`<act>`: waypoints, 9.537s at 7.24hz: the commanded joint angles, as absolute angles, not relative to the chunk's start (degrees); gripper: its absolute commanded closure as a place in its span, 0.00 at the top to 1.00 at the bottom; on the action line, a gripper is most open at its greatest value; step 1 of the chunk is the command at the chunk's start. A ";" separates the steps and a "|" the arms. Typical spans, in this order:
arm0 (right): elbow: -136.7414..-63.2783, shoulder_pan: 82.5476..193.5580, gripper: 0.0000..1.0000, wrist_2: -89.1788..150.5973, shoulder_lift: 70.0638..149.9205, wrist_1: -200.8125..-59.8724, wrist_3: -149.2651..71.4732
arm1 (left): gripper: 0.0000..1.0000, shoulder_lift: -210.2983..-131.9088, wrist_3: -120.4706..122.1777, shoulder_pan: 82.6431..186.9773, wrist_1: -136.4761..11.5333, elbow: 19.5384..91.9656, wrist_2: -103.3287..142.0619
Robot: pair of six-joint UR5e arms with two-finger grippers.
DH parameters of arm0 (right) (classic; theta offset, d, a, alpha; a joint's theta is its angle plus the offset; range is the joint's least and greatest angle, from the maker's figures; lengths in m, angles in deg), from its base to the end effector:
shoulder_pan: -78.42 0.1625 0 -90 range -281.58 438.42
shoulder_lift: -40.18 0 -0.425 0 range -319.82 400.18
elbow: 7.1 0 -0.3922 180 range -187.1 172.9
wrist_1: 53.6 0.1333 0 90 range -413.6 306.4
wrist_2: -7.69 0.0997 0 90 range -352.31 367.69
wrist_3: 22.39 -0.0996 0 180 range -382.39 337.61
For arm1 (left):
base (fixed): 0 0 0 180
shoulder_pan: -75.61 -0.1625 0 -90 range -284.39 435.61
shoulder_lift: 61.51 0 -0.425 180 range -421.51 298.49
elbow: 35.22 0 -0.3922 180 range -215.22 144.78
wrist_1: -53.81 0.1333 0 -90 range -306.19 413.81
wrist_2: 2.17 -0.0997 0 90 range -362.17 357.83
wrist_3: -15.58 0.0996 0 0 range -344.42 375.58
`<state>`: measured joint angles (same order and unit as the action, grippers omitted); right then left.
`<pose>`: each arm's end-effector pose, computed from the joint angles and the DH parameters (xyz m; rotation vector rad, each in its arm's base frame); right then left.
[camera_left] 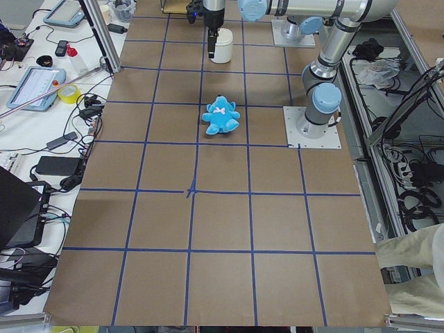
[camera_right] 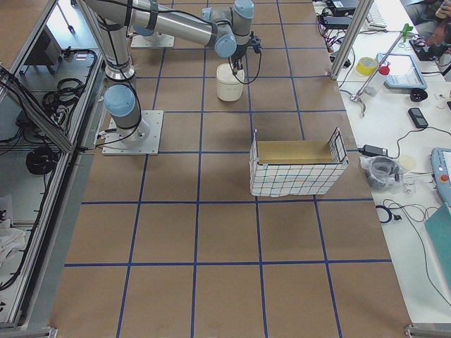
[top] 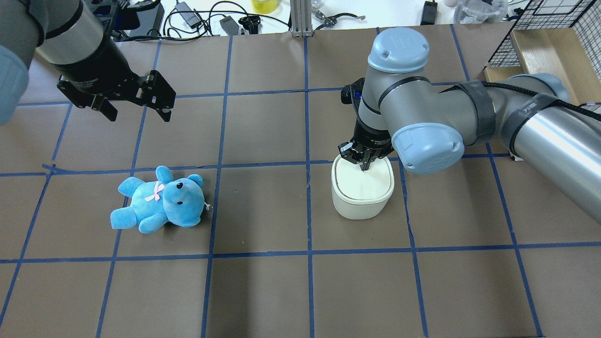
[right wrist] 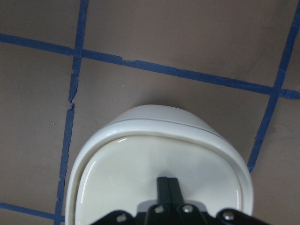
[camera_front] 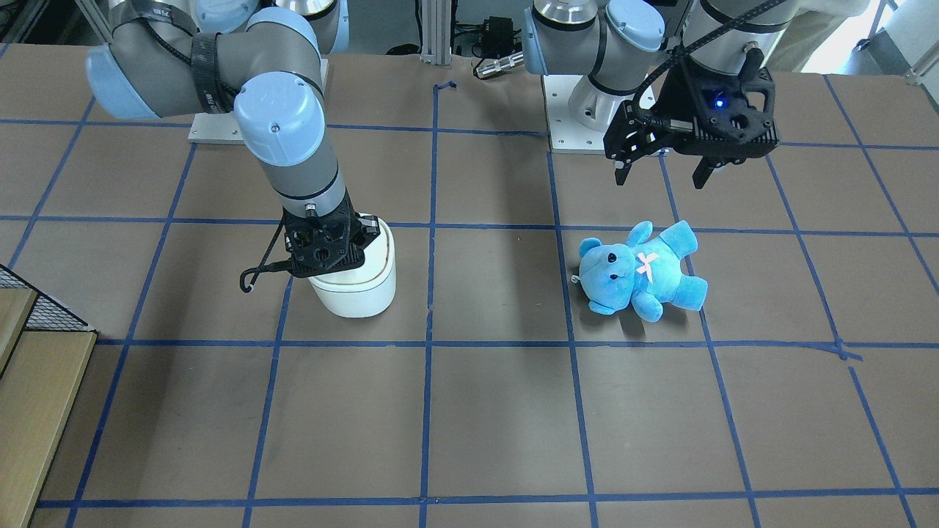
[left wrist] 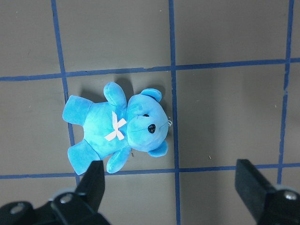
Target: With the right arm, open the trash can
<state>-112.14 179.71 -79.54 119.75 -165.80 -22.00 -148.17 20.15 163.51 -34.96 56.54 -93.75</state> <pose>0.2382 -0.4877 0.3068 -0.3130 3.0816 0.0951 -0.1132 -0.4762 0.5030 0.0660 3.1096 -0.0737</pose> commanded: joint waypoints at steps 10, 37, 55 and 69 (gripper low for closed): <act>-89.30 174.86 1.00 -83.98 124.30 -150.81 -18.81 | 1.00 -148.17 20.15 163.51 -34.96 56.54 -93.75; -86.99 164.29 0.98 -77.48 125.44 -142.63 -10.88 | 1.00 -148.17 20.15 163.51 -34.96 56.54 -93.75; -89.54 168.77 1.00 -78.80 127.90 -144.39 -15.89 | 1.00 -148.17 20.15 163.51 -34.96 56.54 -93.75; -89.02 168.68 1.00 -81.43 128.08 -138.94 -16.07 | 1.00 -148.17 20.15 163.51 -34.96 56.54 -93.75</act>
